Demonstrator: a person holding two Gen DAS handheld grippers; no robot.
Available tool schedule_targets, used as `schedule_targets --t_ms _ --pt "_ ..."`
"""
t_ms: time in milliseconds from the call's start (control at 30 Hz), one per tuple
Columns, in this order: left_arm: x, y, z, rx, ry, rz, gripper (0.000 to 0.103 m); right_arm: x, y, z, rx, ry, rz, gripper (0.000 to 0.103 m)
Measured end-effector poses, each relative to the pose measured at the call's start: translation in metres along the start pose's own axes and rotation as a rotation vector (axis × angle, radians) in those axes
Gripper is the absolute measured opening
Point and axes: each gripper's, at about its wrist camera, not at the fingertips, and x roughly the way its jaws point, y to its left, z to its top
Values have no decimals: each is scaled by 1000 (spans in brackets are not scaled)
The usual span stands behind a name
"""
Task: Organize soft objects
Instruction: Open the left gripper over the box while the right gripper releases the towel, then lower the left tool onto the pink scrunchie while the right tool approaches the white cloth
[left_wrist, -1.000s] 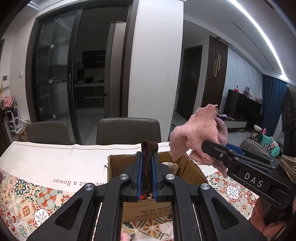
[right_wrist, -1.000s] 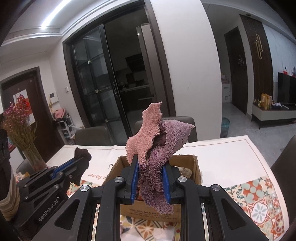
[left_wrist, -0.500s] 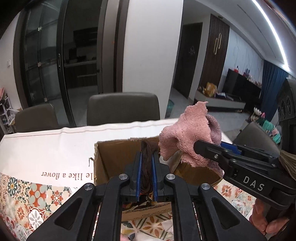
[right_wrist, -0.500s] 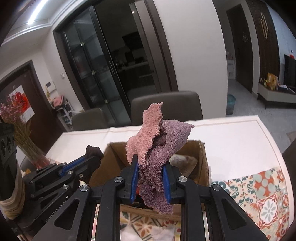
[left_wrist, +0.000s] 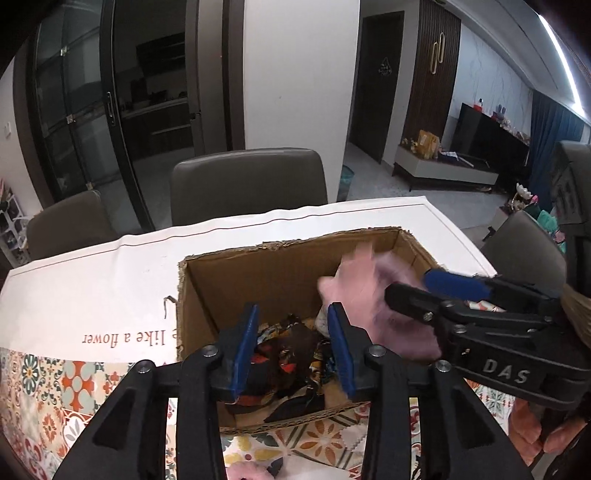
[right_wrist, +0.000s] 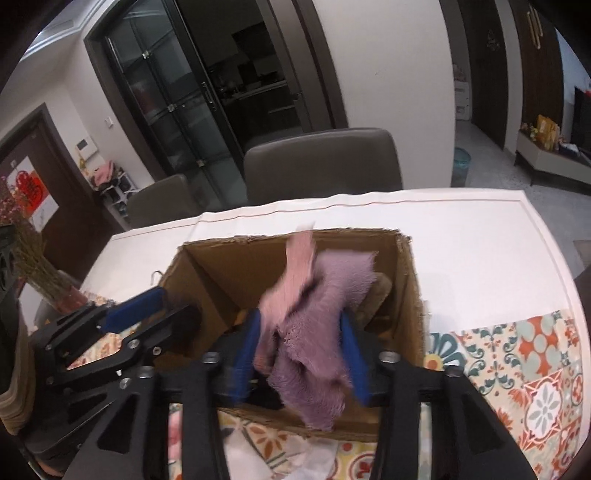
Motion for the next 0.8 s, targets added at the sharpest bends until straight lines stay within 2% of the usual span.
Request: schedule_targets --t_ms 67,233,500,800 --pt "-1 1 -2 -2 5 4 43 -4 1 1 -7 -21 -21 57" --pt "-8 6 -7 -15 5 45 46 -13 3 2 -21 -42 -64 57" --pt "-37 16 -17 -19 -32 66 51 -37 14 -3 -16 -88 -158 57" --pt "-85 17 -32 25 -114 112 54 -68 32 -19 0 -141 -166 57"
